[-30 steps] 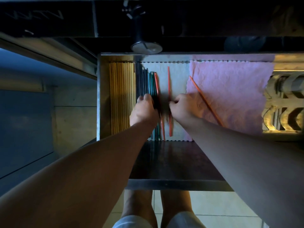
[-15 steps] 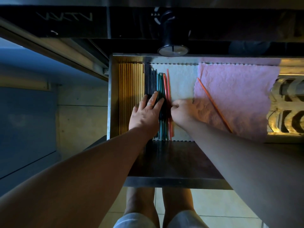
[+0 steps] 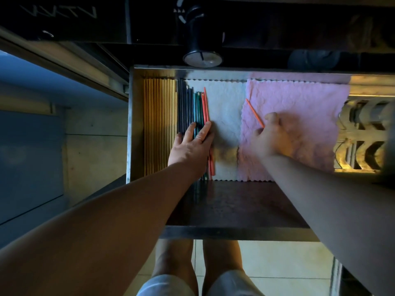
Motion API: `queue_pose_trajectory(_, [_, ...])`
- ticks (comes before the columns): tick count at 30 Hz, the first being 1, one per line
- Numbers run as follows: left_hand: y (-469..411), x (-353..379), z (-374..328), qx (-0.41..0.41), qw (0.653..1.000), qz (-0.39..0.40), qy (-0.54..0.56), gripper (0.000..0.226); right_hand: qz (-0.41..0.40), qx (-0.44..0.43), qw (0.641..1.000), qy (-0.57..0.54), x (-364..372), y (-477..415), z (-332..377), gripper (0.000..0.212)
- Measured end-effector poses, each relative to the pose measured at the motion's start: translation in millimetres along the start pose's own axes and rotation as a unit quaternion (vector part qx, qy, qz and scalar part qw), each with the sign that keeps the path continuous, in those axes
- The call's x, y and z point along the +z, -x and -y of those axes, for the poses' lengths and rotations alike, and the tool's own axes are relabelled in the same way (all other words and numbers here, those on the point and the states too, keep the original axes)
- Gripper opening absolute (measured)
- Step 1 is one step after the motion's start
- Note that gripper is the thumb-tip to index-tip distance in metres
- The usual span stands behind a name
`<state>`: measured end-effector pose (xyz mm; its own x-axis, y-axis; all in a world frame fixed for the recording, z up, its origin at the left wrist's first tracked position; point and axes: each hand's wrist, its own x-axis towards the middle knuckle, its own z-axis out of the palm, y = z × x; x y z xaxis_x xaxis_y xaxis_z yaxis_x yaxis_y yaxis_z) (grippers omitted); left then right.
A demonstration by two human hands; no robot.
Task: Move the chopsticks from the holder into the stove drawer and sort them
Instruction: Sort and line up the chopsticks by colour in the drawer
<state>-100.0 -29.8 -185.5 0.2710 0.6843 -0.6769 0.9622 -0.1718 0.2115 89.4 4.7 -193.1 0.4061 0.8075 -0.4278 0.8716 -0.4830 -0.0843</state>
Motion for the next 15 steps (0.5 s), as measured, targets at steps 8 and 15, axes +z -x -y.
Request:
queue_pose_trajectory(8, [2.9,3.6,4.2,0.016,1.0,0.02,0.007,0.086,0.025,-0.077,0.992,0.101,6.2,-31.6,-11.7,0.026])
queue_pose_trajectory(15, [3.3,8.4,7.8,0.007,0.999,0.034,0.033,0.088,0.002,-0.1,0.995,0.01,-1.4,-27.5,-8.7,0.021])
